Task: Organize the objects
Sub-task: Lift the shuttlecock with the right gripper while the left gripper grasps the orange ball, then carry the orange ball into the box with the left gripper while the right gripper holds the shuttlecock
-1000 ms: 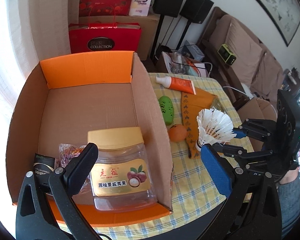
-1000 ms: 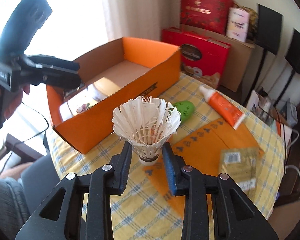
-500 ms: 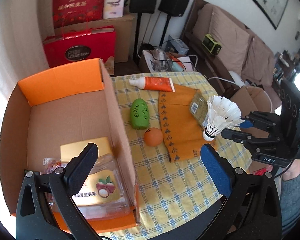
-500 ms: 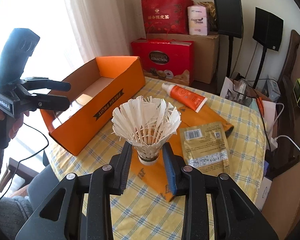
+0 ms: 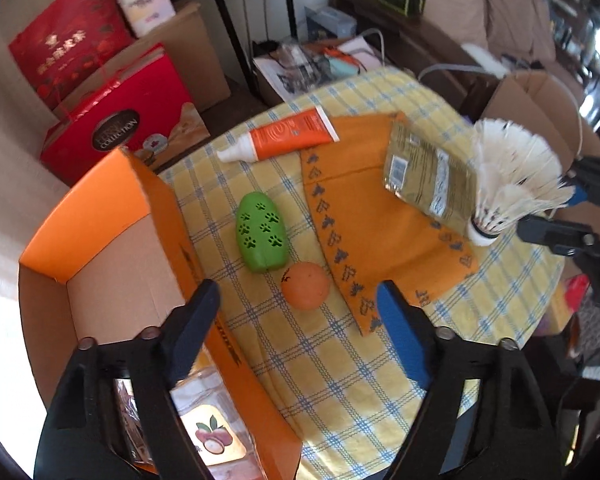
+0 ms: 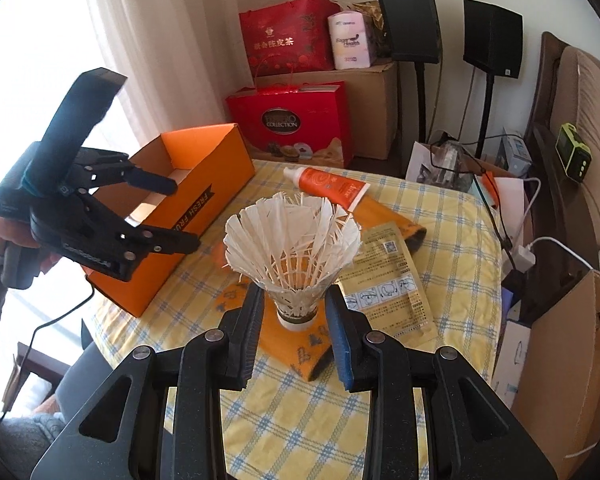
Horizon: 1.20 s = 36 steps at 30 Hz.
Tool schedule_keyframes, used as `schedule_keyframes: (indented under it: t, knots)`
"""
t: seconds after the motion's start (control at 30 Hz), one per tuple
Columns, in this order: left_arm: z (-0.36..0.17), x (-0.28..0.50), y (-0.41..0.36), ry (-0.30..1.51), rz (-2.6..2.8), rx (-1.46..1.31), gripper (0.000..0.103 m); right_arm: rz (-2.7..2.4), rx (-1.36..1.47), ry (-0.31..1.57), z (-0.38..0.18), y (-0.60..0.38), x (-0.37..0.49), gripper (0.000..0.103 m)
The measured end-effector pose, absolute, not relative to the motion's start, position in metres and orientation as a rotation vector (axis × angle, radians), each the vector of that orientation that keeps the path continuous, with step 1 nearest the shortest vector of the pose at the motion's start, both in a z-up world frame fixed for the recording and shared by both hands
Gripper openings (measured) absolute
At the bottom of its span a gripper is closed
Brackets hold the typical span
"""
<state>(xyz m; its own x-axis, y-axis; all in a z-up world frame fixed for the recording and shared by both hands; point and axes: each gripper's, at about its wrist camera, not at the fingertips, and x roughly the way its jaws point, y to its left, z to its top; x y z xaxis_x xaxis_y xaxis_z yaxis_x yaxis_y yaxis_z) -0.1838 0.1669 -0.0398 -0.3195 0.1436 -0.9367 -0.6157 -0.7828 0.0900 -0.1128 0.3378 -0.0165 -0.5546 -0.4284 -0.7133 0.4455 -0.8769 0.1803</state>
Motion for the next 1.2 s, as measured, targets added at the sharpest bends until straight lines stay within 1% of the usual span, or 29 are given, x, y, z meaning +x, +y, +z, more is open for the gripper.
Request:
schedule_keyframes:
  t: [0.17, 0.23, 0.3, 0.37, 0.6, 0.67, 0.7, 0.73, 0.97, 1.2]
  knots:
    - [-0.061, -0.194, 0.182, 0.673, 2.072, -1.560, 0.063, -2.416, 1.094, 0.004, -0.017, 0.343, -0.112, 0.031]
    - [-0.069, -0.196, 0.188, 0.700, 2.045, -1.602, 0.054, -2.419, 1.097, -0.002, -0.018, 0.345, -0.112, 0.031]
    - [-0.079, -0.198, 0.192, 0.736, 2.018, -1.658, 0.050, -2.422, 1.100, -0.012, -0.019, 0.346, -0.112, 0.031]
    - [-0.089, -0.200, 0.194, 0.768, 2.003, -1.696, 0.050, -2.424, 1.104, -0.018, -0.020, 0.347, -0.113, 0.031]
    - [-0.103, -0.204, 0.195, 0.756, 1.994, -1.739, 0.050, -2.422, 1.108, -0.026, -0.024, 0.349, -0.112, 0.031]
    - [-0.107, -0.204, 0.195, 0.765, 1.991, -1.748, 0.046, -2.422, 1.111, -0.027, -0.025, 0.350, -0.112, 0.031]
    - [-0.109, -0.205, 0.195, 0.764, 1.990, -1.754, 0.039, -2.424, 1.112, -0.028, -0.025, 0.350, -0.112, 0.031]
    - [-0.110, -0.205, 0.194, 0.762, 1.992, -1.757, 0.037, -2.425, 1.111, -0.028, -0.026, 0.350, -0.112, 0.031]
    - [-0.102, -0.208, 0.187, 0.671, 2.020, -1.732, 0.036, -2.428, 1.109, -0.023, -0.024, 0.348, -0.110, 0.031]
    - [-0.057, -0.194, 0.173, 0.507, 2.067, -1.612, 0.036, -2.428, 1.092, -0.021, -0.014, 0.340, -0.111, 0.031]
